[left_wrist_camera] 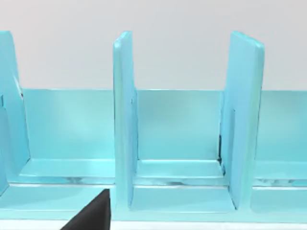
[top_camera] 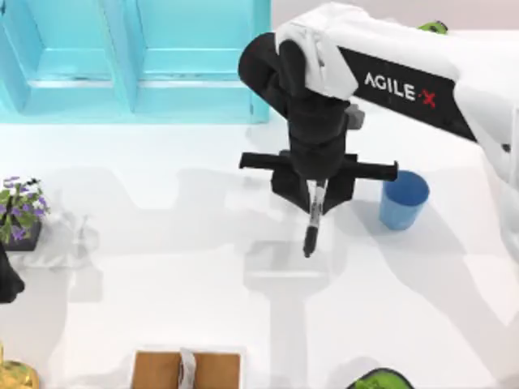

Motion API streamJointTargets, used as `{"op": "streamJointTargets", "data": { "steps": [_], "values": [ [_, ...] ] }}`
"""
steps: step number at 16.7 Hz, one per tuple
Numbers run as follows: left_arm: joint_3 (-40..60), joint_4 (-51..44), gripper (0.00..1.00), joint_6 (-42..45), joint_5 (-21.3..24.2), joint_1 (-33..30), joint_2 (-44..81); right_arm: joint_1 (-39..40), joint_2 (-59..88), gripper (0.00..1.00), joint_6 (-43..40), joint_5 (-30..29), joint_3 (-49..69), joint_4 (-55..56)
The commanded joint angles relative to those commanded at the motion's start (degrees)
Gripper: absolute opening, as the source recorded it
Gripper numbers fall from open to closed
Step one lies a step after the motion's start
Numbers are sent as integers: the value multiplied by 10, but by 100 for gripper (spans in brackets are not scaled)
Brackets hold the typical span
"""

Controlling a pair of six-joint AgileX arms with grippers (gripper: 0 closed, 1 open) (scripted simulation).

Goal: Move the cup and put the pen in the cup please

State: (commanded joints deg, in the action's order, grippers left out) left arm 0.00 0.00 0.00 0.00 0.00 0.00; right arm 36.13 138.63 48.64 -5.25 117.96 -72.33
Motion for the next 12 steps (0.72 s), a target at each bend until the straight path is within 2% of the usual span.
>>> {"op": "streamJointTargets", "data": {
  "steps": [6, 12],
  "values": [
    [0, 0, 100, 0, 0, 0, 0, 54, -158, 0, 49, 5, -112, -38],
    [0, 0, 100, 0, 0, 0, 0, 57, -169, 0, 54, 6, -123, -43]
  ]
}}
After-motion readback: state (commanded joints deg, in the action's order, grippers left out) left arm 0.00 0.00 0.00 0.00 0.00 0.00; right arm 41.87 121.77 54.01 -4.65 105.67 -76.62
